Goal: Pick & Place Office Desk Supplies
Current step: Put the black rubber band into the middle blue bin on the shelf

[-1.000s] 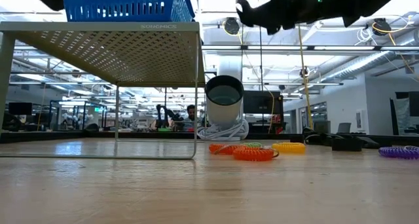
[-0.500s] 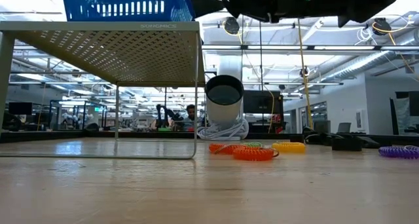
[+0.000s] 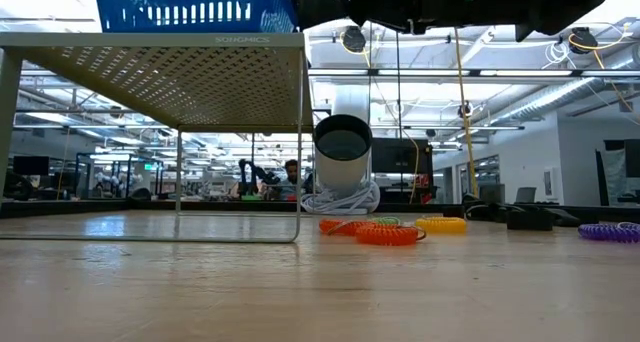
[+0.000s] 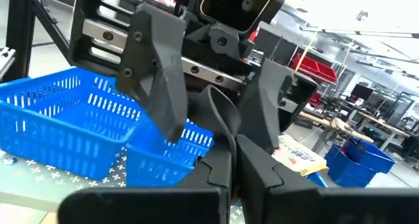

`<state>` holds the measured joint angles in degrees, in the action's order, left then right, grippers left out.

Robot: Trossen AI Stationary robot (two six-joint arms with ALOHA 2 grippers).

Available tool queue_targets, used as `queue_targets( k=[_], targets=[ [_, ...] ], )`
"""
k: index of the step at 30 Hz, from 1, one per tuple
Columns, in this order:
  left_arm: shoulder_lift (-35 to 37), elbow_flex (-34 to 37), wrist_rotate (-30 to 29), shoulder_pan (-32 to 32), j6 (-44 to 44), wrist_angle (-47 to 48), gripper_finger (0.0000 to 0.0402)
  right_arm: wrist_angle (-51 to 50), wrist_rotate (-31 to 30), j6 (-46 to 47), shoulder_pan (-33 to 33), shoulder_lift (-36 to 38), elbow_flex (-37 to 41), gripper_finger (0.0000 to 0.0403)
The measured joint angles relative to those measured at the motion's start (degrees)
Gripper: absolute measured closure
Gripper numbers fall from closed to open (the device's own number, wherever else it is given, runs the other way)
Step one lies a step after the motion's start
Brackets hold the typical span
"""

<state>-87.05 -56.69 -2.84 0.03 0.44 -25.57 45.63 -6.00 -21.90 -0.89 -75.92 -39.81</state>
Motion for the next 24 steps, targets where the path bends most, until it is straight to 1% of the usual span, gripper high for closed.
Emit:
queue_targets(
  k=[8,9,10,11,13,15,17,20,24],
  targets=[
    [0.1,0.0,0.2,-0.2,-0.3,0.0,0.0358,-1.2,0.1,0.0,0.0,0.0,0.0,0.0398],
    [0.1,0.0,0.3,-0.3,-0.3,0.1,0.0377,-1.3,0.1,0.0,0.0,0.0,0.0,0.0395],
    [0.1,0.0,0.5,-0.5,-0.5,0.1,0.0387,-1.3,0.0,0.0,0.0,0.0,0.0,0.0392],
    [0.2,0.0,1.0,-0.6,-0.8,0.3,0.0389,-1.5,-0.7,0.1,0.0,0.0,0.0,0.0388],
    [1.2,0.0,1.4,-1.0,-1.2,1.9,0.0384,-2.8,-3.9,0.6,0.0,0.6,0.0,0.0375],
    [2.4,0.1,1.3,-1.0,-1.9,3.7,0.0381,-6.0,-6.6,1.4,0.0,2.5,-0.2,0.0356],
    [5.3,0.2,1.7,-0.9,-1.9,7.8,0.0388,-10.8,-8.9,4.1,0.0,5.2,-0.2,0.0332],
    [10.0,-0.1,1.9,-0.8,-2.0,12.9,0.0393,-19.2,-9.7,9.0,0.1,10.1,0.0,0.0294],
    [15.2,0.0,1.5,-0.2,-2.6,23.2,0.0381,-31.4,-9.0,13.7,0.0,17.7,-0.1,0.0253]
  ],
)
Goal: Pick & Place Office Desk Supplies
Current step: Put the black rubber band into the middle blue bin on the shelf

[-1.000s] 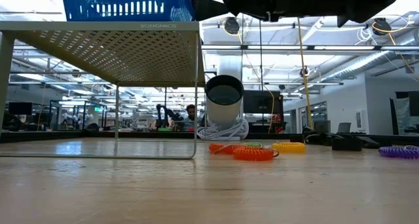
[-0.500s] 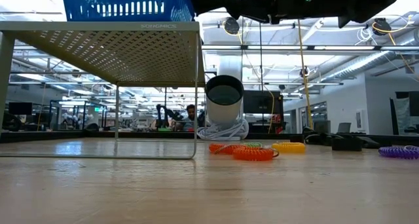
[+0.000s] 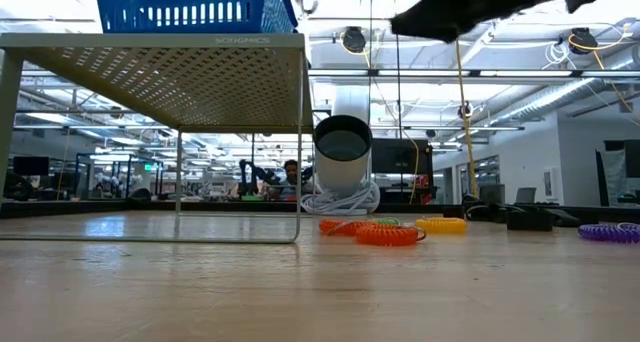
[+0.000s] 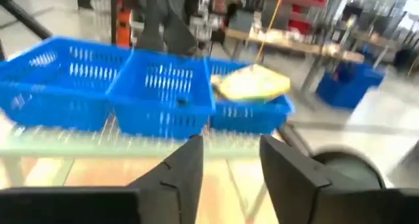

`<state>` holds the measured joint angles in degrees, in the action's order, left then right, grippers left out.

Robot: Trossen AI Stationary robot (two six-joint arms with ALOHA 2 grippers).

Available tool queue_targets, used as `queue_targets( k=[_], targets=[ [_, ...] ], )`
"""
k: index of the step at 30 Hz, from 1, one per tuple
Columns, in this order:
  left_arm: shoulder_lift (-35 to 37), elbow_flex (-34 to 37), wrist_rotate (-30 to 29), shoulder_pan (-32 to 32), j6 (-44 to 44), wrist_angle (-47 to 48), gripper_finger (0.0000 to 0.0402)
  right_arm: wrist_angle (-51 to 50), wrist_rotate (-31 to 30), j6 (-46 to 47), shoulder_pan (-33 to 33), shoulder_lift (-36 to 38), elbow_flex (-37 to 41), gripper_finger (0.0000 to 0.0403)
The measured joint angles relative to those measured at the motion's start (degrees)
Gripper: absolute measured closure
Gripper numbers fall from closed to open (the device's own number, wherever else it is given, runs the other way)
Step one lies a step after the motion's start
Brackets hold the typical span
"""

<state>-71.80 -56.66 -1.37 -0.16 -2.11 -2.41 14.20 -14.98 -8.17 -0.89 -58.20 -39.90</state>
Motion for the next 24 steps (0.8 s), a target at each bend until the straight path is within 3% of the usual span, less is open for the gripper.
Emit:
queue_targets(
  k=[7,10,18,24],
  targets=[
    [6.3,0.1,-0.1,1.5,-0.2,14.3,0.0393,-18.0,0.0,7.6,0.0,9.4,0.0,0.0228],
    [7.7,1.2,-0.1,2.0,0.3,16.0,0.0385,-22.3,0.0,10.1,0.1,11.6,0.0,0.023],
    [8.6,7.3,0.2,0.5,4.2,13.4,0.0387,-23.9,0.0,10.3,0.0,12.8,0.0,0.0244],
    [8.6,8.0,-0.4,-0.7,5.7,12.7,0.0394,-23.9,0.0,10.2,0.0,12.8,0.0,0.0244]
  ],
)
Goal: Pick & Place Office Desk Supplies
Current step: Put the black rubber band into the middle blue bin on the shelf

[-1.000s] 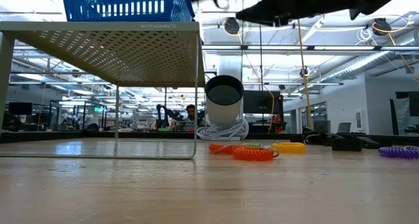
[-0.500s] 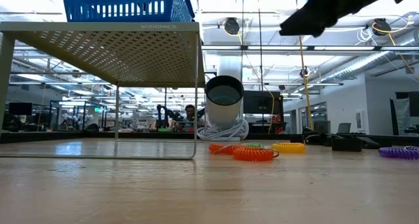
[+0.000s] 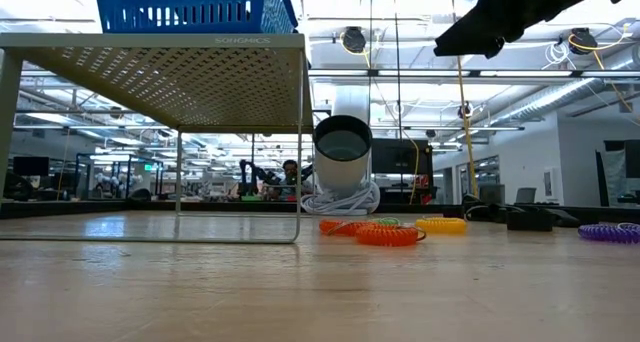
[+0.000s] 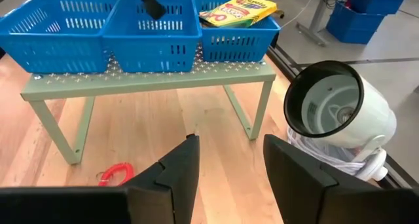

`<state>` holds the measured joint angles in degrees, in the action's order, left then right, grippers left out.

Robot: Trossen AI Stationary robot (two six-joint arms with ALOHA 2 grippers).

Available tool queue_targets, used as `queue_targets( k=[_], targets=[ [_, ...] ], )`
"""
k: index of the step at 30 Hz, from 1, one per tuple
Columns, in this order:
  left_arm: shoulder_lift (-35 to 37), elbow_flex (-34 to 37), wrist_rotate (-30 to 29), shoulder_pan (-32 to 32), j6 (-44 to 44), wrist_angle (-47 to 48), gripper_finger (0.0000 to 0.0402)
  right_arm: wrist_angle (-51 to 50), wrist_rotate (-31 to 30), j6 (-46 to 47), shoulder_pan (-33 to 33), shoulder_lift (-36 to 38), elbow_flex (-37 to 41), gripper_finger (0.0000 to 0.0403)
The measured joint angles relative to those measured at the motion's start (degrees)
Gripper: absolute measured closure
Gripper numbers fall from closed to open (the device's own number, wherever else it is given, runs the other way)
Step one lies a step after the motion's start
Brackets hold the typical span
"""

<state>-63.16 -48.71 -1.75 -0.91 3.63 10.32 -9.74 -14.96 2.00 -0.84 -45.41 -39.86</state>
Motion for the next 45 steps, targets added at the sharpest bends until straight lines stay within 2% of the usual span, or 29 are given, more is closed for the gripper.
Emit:
queue_targets(
  k=[3,8,13,19,27,34,37,40,45],
  targets=[
    [0.0,0.0,-0.5,0.0,1.6,-0.8,0.0364,-0.2,0.0,0.1,0.0,0.0,0.0,0.0244],
    [0.0,0.0,-1.3,0.0,4.2,-1.1,0.028,-0.5,0.0,0.1,0.0,0.0,0.0,0.0247],
    [0.0,0.0,-1.3,0.0,2.2,-1.1,0.02,-0.6,0.0,0.1,0.0,0.0,0.0,0.0247],
    [3.1,0.0,-1.3,-0.4,0.8,-0.1,0.0144,-3.5,0.0,0.8,0.0,0.8,0.0,0.0247],
    [11.6,1.9,-1.3,-2.1,-1.0,3.6,0.0128,-13.0,0.0,7.7,0.0,4.1,0.0,0.0248],
    [20.9,16.1,-1.5,-4.7,0.4,-10.5,0.0124,-25.5,-1.4,14.4,0.0,4.2,0.1,0.0248],
    [23.4,20.1,-2.0,-6.3,2.9,-15.1,0.0123,-29.9,2.1,16.8,0.0,3.8,0.1,0.0248],
    [24.7,21.4,-2.3,-7.3,4.2,-17.5,0.0124,-34.3,5.9,19.5,0.0,3.6,0.1,0.0249],
    [24.6,21.4,-3.3,-8.1,4.4,-18.2,0.0125,-43.5,6.0,28.5,0.0,3.6,1.5,0.0259]
  ],
)
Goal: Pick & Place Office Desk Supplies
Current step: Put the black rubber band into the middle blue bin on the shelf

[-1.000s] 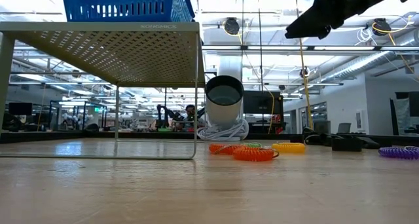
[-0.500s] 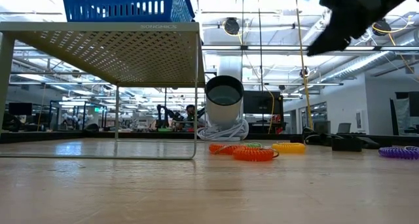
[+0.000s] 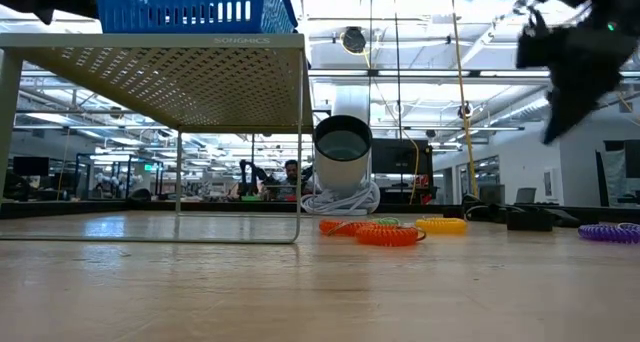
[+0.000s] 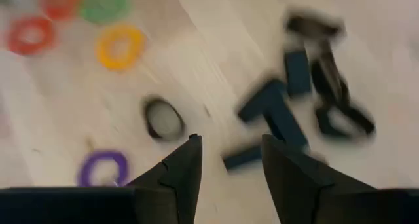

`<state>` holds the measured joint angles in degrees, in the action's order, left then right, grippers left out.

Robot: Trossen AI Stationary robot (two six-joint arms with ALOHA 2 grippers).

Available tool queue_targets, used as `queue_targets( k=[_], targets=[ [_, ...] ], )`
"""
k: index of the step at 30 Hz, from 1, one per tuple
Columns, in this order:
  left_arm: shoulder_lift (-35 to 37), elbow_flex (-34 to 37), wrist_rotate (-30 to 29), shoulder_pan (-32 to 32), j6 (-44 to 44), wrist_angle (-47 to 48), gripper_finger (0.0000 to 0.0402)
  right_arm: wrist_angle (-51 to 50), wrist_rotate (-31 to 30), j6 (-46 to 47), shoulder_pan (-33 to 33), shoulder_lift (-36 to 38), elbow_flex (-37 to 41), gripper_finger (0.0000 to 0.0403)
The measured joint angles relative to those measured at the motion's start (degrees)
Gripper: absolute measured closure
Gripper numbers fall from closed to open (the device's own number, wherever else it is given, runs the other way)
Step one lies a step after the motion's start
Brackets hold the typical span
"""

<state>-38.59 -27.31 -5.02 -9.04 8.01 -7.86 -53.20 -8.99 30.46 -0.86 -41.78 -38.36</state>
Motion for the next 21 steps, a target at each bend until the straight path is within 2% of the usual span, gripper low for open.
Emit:
queue_targets(
  k=[8,12,16,21],
  targets=[
    [0.0,0.0,-1.0,0.0,-0.4,-0.2,0.0128,-0.1,0.1,6.6,0.0,0.0,8.5,0.0274],
    [0.0,0.0,-1.1,0.0,-0.7,-0.2,0.0128,4.1,-3.5,13.4,0.0,0.0,9.2,0.0282],
    [0.0,0.0,-1.1,0.0,-0.7,-0.2,0.0128,4.0,-7.4,15.8,0.0,0.0,10.6,0.0294],
    [0.0,0.0,-1.1,0.0,-1.3,-0.2,0.0128,4.3,-7.5,21.8,0.1,0.0,15.9,0.031]
  ],
)
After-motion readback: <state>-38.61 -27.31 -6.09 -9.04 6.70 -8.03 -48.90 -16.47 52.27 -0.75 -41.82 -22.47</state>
